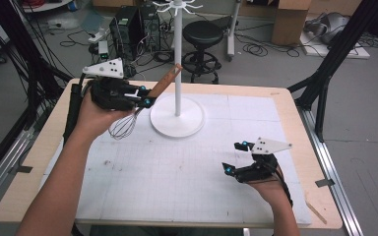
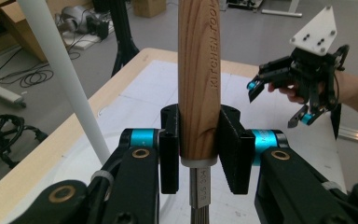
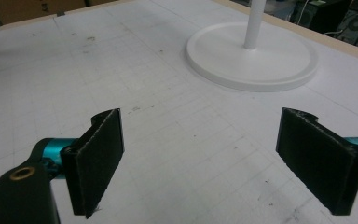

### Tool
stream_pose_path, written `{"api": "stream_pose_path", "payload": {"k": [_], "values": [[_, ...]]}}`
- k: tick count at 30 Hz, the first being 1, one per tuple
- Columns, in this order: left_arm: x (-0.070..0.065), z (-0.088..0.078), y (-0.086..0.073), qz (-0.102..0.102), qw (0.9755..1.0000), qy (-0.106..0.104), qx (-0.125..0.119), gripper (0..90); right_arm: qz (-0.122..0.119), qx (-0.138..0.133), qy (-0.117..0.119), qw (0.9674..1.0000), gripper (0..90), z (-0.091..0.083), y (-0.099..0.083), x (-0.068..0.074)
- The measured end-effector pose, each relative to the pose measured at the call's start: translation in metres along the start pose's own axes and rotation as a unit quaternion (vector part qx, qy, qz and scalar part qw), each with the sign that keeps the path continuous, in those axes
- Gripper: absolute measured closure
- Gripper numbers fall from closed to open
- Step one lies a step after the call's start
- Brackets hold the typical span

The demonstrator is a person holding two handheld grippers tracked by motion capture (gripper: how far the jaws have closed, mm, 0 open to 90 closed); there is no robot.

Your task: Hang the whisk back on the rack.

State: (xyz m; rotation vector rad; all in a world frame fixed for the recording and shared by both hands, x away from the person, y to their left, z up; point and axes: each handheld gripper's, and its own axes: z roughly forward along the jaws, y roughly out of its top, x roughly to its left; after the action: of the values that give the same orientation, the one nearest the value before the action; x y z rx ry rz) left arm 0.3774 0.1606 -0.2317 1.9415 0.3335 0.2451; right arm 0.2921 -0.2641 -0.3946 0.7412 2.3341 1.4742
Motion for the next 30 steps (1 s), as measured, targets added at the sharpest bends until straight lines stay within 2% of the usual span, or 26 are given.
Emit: {"api": "stream_pose_path", "payload": {"k": [10,17,23,30], "values": [[0.014,-0.005,0.029,0.003,0.9998,0.004,-0.017,71.4,0.000,-0.001,-0.002,1.0000,14.1,0.001,-0.001,-0.001],[0.025,-0.011,0.050,0.003,0.9992,0.024,-0.030,71.4,0.001,0.000,0.000,1.0000,14.1,0.001,-0.001,-0.001],[0.031,-0.014,0.061,0.006,0.9984,0.039,-0.040,71.4,0.002,-0.001,-0.001,1.0000,14.1,0.000,-0.002,-0.003],[0.042,-0.007,0.068,-0.001,0.9978,0.055,-0.036,71.4,0.004,-0.003,-0.002,1.0000,14.1,-0.001,-0.002,-0.004]]}}
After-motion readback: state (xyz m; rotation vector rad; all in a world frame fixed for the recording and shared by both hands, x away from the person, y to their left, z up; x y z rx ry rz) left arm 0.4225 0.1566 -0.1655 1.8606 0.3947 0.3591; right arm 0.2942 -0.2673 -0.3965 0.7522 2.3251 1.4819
